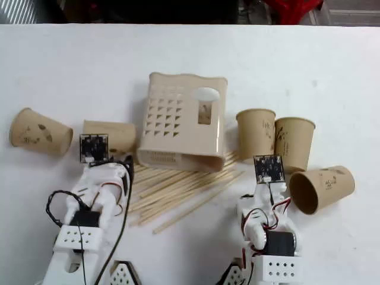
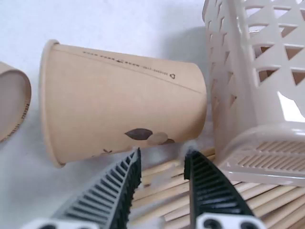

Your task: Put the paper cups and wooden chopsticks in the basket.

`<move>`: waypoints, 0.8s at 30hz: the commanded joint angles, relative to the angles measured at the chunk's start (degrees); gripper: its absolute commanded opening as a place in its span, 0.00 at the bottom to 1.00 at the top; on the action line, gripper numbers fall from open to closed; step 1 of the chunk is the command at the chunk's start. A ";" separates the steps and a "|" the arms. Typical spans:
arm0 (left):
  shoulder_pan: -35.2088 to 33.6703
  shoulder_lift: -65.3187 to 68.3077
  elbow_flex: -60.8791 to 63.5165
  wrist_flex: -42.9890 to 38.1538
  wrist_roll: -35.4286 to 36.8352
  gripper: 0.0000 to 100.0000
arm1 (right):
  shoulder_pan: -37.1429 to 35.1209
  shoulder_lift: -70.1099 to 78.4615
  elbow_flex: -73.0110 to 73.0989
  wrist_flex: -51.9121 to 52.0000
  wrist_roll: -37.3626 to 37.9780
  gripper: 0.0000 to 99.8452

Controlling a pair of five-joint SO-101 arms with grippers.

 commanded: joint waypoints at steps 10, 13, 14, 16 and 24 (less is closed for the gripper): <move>0.48 -0.92 -0.18 0.26 -0.26 0.17 | 0.13 -0.31 0.26 0.22 -0.35 0.03; 0.48 -0.92 -0.18 0.26 -0.26 0.17 | 0.04 -0.31 0.26 0.22 -0.35 0.03; 0.48 -0.92 -0.18 0.26 -0.26 0.17 | 0.04 -0.31 0.26 0.22 -0.35 0.03; 0.48 -0.92 -0.18 0.26 -0.26 0.17 | -0.13 -0.31 0.26 0.22 -0.44 0.03; 0.48 -0.92 -0.18 0.26 -0.26 0.17 | -2.77 -0.31 0.26 0.13 -0.44 0.04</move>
